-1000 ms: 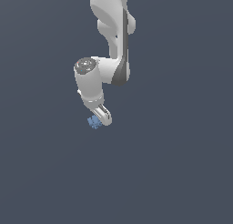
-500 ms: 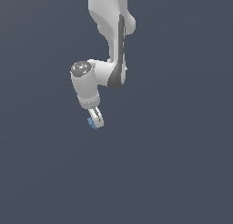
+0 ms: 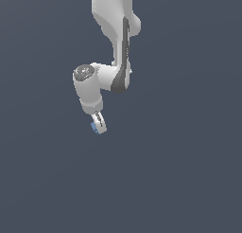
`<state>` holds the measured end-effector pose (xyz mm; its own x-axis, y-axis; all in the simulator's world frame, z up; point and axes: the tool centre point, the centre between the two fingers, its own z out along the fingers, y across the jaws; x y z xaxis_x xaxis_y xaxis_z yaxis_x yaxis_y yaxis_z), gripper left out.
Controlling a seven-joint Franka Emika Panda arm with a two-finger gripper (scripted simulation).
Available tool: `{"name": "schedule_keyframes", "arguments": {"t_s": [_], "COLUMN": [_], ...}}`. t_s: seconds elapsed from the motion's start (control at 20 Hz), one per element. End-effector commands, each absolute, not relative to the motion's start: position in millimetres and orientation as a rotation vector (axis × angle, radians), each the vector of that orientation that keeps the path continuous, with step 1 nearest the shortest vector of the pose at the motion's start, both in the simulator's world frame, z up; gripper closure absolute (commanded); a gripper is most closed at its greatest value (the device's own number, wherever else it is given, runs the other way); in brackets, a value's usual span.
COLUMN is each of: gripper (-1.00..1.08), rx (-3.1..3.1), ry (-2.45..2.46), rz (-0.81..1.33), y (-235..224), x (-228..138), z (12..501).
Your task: Pick up the object and move it to a goal position.
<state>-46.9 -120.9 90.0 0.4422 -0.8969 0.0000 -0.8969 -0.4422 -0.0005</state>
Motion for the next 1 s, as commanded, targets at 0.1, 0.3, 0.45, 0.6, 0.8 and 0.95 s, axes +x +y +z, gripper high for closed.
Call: {"name": "schedule_keyframes", "arguments": {"t_s": [0.1,0.3,0.45,0.6,0.8,0.95], "gripper": [-0.92,-0.92,-0.92,-0.92,1.08,1.08], "rx": [-2.666,-2.664,-2.663,-2.663,-2.663,-2.663], "ry": [1.662,1.665,1.666,1.666,1.666,1.666], "rz": [0.001,0.000,0.000,0.000,0.000,0.000], "y": [-121.1,-121.2,-121.3,-121.2,-121.2,-121.2], "x": [-47.7,-48.4,-48.1,-47.6,-47.6,-47.6], "z": [76.3,56.1,46.4,42.3,42.0,42.0]}}
